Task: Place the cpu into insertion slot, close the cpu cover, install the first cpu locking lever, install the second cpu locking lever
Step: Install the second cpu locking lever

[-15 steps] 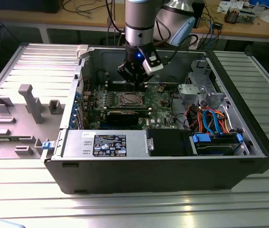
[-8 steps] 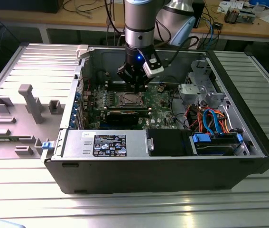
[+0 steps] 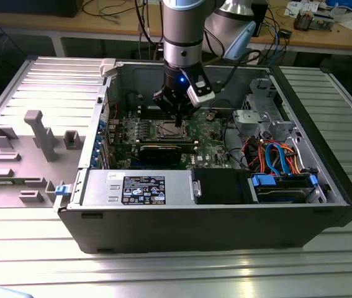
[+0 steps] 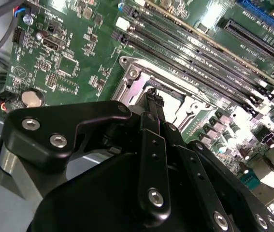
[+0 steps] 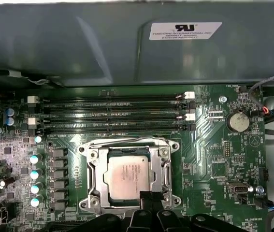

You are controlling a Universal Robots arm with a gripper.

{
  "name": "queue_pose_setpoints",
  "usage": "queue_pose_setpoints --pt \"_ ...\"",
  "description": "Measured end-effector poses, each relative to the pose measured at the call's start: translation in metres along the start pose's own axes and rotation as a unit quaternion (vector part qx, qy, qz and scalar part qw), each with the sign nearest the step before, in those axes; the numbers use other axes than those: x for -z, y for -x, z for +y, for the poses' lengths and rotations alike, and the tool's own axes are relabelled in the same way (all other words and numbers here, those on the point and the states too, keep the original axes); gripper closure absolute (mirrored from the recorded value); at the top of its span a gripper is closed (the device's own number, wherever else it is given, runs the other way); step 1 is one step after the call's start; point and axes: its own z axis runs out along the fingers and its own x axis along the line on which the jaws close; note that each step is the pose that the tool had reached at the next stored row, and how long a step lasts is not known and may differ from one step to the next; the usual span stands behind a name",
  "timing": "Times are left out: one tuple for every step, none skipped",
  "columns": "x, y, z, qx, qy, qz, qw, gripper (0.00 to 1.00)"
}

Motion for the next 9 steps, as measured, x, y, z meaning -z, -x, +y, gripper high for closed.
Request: queue_pose_setpoints --pt "0.0 0.0 0.0 0.0 0.0 0.0 1.0 0.89" --pt "0.0 0.0 -0.0001 0.0 0.0 0.0 1.0 0.89" --pt "0.0001 0.0 -0.0001 0.0 -0.0001 0.0001 1.0 0.89" --pt "0.0 0.0 -0.0001 0.0 0.0 0.0001 1.0 0.89" --pt "0.0 0.0 -0.0002 0.0 0.0 0.0 1.0 0.89" --pt "0.0001 -0.0013 -0.0013 -0.001 0.0158 0.0005 0.99987 0.89" --pt "0.0023 -0.0024 -0.0021 -0.001 0.0228 0.0007 0.99974 0.89" --pt "0.0101 -0.0021 -0.0021 -0.001 0.0238 0.001 0.99972 0.89" --pt "0.0102 -0.0021 -0.0023 -0.001 0.0238 0.0016 0.99972 0.89"
